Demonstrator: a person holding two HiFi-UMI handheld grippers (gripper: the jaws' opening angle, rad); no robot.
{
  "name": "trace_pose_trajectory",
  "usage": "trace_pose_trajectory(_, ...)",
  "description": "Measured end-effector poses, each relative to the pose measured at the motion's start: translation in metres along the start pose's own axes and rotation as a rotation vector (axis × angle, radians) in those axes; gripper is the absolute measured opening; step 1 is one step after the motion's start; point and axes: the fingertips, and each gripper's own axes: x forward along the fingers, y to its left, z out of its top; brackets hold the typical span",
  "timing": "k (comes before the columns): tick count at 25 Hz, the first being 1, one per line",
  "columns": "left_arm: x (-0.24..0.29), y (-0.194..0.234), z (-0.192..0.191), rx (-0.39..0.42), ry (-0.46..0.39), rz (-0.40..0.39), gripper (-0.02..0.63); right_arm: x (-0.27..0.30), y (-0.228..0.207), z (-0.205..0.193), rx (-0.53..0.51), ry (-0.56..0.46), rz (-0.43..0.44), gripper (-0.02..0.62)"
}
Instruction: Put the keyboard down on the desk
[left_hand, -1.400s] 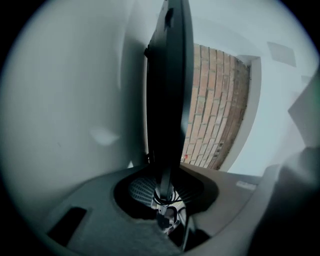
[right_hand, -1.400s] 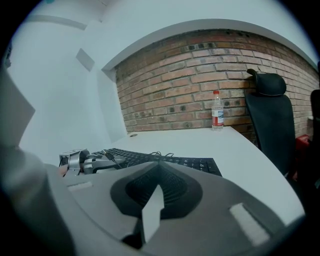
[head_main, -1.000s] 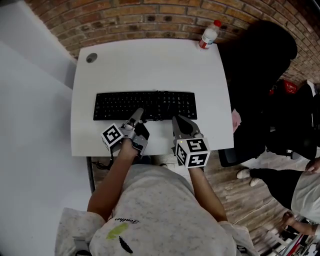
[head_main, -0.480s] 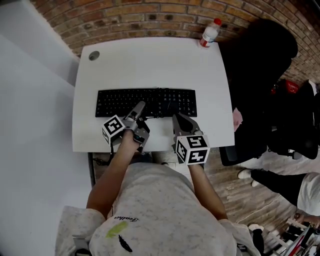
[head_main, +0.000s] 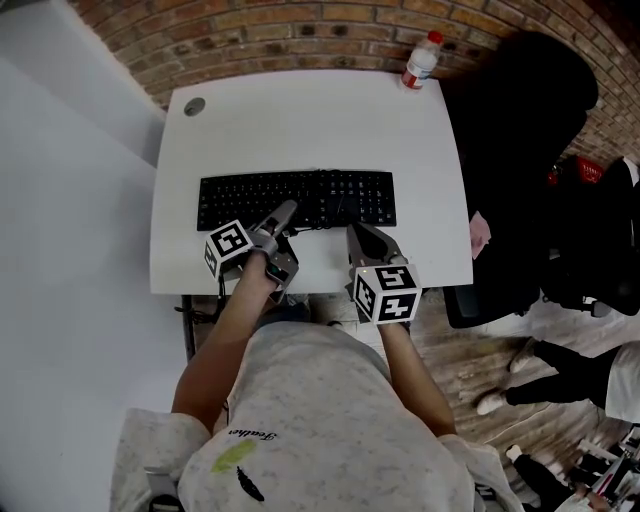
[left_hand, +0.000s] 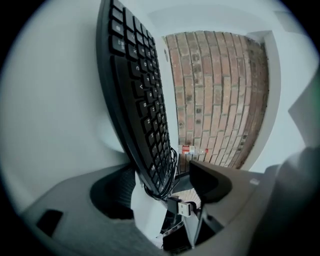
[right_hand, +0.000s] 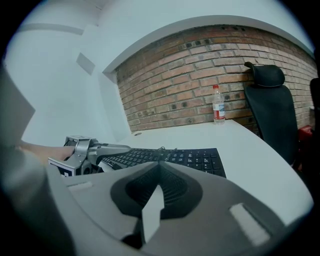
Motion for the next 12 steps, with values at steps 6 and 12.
trace_pose_trajectory(6, -0.019, 0.002, -0.003, 0.018, -0.014, -0.021, 0.300, -0.004, 0.010, -0.004, -0.004, -0.012, 0.022, 0.011)
trace_pose_trajectory(12, -0.045, -0.009, -0.005, 0.207, -0.060, -0.025, 0.198, -0.012, 0.024, 0.001, -0.032, -0.029, 0.062, 0.011)
